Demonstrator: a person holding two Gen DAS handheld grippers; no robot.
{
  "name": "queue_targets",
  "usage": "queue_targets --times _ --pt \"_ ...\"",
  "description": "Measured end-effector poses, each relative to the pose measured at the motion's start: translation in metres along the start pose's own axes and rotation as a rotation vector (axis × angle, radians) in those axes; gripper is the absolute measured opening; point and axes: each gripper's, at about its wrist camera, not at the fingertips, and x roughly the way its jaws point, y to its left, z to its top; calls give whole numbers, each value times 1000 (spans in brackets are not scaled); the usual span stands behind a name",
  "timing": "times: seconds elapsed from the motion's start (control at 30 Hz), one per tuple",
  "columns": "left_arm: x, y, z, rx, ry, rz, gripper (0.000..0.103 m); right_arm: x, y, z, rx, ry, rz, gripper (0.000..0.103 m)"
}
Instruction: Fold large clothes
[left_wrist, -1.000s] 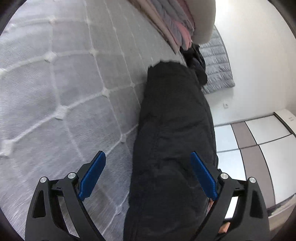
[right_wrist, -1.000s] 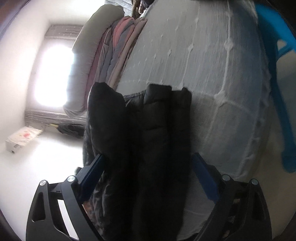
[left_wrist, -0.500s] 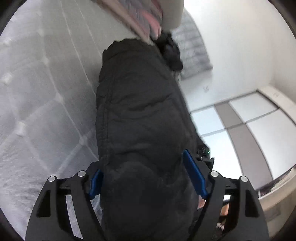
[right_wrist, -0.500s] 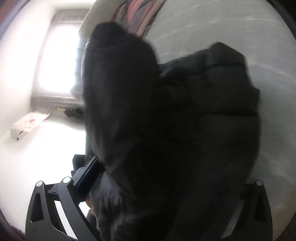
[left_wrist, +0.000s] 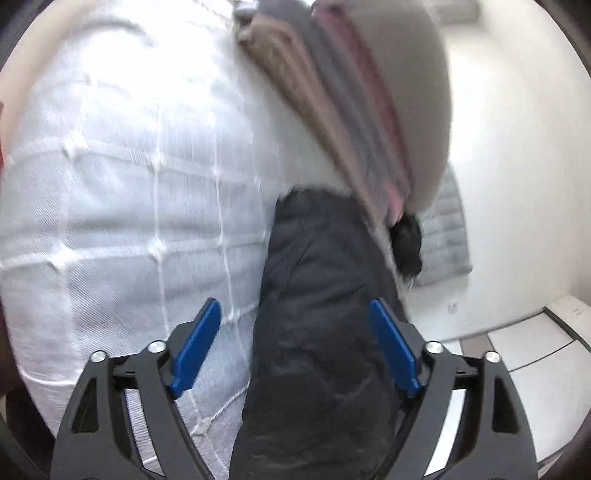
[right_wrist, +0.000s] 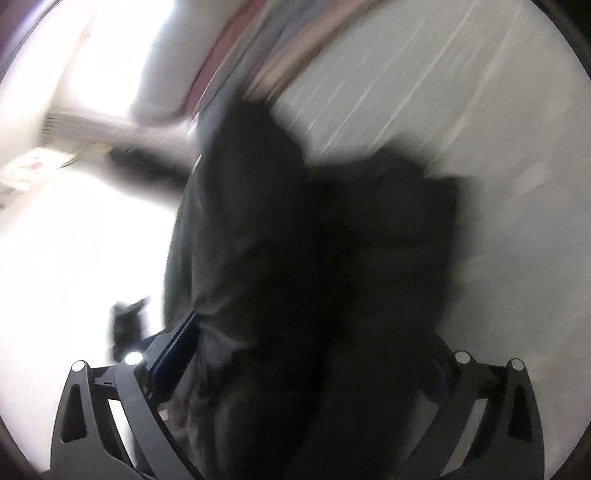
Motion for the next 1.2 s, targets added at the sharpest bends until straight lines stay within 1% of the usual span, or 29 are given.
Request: queue_targets --times 0.03,0.07,0.1,0.13,0.2,0.23,0.27,0.3,0.33,0.37,0.43,0.5,0.57,0.6,0.63,0.67,0.7,0.73,0.77,0.83,0.9,0.93,0.97,1.0,1.03,1.1,1.13,1.2 --pt "-4 -4 -1 15 -15 2 83 -13 4 0 -18 -58 -30 98" --pt "-4 -7 -4 28 -16 -1 83 -31 13 1 -41 -135 -53 98" --pt "-2 -12 -8 40 -11 -14 83 -44 24 2 -64 -200 -65 98" --pt "-1 -16 -14 49 -3 -26 84 -56 43 5 -102 -269 -48 98" --pt "13 -32 -18 90 31 -35 84 -55 75 9 -170 -291 -12 98" --pt "6 -30 -15 107 35 -33 84 -46 99 14 -217 -275 -4 98" --pt "8 -34 -20 131 42 -27 84 -35 112 16 -239 -256 4 98" --pt "12 -38 -25 155 57 -29 84 -16 124 19 -255 -215 10 98" --pt "14 -40 -28 167 68 -32 84 2 127 20 -252 -172 9 98" --pt "18 -43 -32 180 78 -31 84 29 130 23 -237 -144 -2 98" --pt "24 -45 -34 195 90 -27 84 57 115 29 -209 -120 -56 98" --pt "28 -46 -36 189 100 -23 85 82 87 33 -176 -134 -74 97" --pt "27 -44 -35 177 111 -29 85 81 76 30 -137 -161 -68 97" --pt "27 -44 -35 176 113 -34 85 74 76 29 -131 -152 -77 96" --pt "27 -44 -35 181 109 -35 85 72 81 28 -140 -133 -105 96" --pt "26 -46 -36 189 103 -37 85 69 90 25 -151 -121 -128 96" --pt "24 -49 -36 201 94 -38 85 66 95 35 -162 -116 -142 96" --pt "20 -53 -38 215 84 -38 85 65 107 34 -179 -120 -146 96" --pt "19 -57 -40 233 72 -40 85 62 124 40 -197 -127 -137 96" --pt "19 -64 -45 266 55 -48 85 58 151 43 -272 -150 -112 96" --pt "22 -76 -53 314 46 -67 85 59 164 43 -287 -158 -108 96" --pt "23 -81 -57 330 46 -81 85 64 163 44 -275 -156 -108 96" --pt "27 -87 -63 357 56 -99 85 72 155 46 -249 -149 -127 96" --pt "34 -92 -69 389 73 -96 86 83 143 46 -222 -146 -149 96" --pt "41 -95 -73 414 84 -73 86 98 130 47 -206 -145 -169 97" --pt "55 -98 -82 473 105 -19 87 109 110 44 -201 -144 -176 97" --pt "64 -97 -86 497 110 40 87 104 109 45 -184 -147 -157 96" --pt "67 -95 -89 516 122 86 87 88 117 42 -179 -154 -144 96"
